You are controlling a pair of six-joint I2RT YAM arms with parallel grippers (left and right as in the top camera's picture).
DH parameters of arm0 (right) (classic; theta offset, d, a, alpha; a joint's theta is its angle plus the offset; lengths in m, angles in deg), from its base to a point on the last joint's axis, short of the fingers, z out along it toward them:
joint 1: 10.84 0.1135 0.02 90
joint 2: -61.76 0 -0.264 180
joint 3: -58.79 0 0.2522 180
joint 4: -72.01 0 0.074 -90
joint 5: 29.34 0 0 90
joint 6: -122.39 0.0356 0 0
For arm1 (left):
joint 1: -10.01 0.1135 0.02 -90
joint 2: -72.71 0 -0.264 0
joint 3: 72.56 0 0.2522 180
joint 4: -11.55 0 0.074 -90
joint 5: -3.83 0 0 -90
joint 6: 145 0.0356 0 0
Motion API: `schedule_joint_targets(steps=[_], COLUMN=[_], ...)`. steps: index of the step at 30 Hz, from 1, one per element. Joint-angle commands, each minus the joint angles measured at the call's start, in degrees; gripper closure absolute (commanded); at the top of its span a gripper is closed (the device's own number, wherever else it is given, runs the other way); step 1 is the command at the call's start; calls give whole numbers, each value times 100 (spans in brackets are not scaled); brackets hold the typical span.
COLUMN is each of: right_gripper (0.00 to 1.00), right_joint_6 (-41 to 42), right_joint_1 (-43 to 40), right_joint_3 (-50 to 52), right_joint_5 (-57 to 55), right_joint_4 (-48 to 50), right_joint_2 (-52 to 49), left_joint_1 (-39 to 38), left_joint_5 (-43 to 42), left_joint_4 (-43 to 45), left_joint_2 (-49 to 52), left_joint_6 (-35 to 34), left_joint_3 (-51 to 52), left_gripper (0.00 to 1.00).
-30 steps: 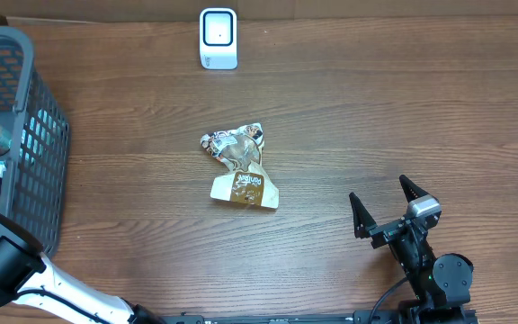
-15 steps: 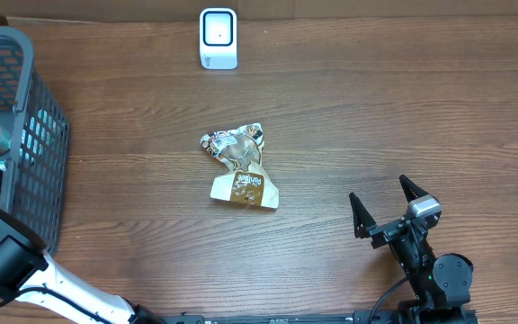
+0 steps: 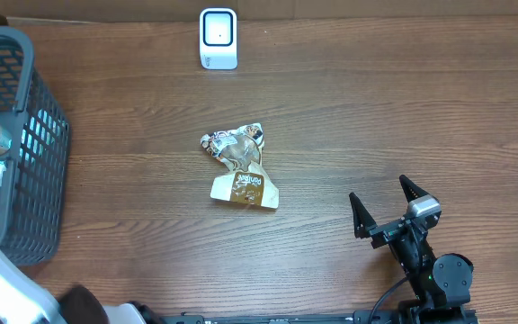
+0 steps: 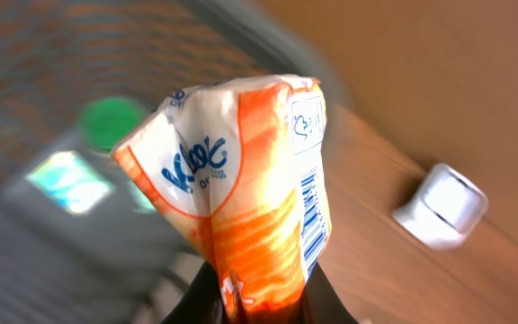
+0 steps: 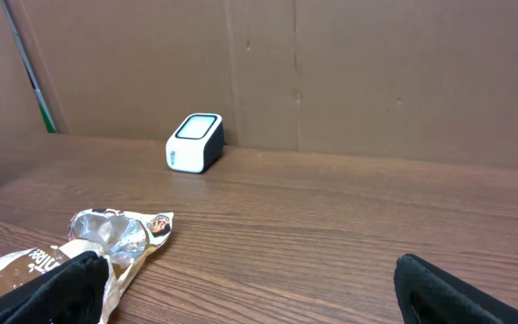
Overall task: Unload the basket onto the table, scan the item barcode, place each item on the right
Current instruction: 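Lift the tissue pack and hold it toward the white scanner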
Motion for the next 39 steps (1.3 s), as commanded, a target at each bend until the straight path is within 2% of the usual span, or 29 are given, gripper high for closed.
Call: schedule_joint_targets(steps=[1, 7, 16, 19, 27, 34, 39], right_gripper=[0, 0, 0, 0, 0, 0, 0], right_joint_6=[-17, -17, -17, -17, -17, -17, -17], right_joint_1=[-11, -11, -11, -11, -11, -11, -11], right_joint_3=[61, 61, 61, 61, 61, 61, 61], right_joint_5=[-39, -39, -39, -39, -39, -39, -37], right_joint_4=[24, 24, 24, 24, 24, 24, 24], right_joint_2=[66, 66, 66, 66, 66, 66, 66], left_joint_1=[-846, -2577, -4210, -4511, -4883, -5460, -5786], left_joint_5=[-2, 973, 1556, 1622, 1419, 955, 960], left_joint_4=[-306, -750, 306, 776, 1801, 2503, 2826], left_joint_2=[-140, -9, 448, 739, 1646, 2341, 2500], left_joint_6=[221, 297, -120, -361, -1755, -1834, -1915], left_joint_3=[13, 439, 2597, 3246, 4094, 4096, 4096], left_gripper=[96, 95, 95, 96, 96, 96, 96])
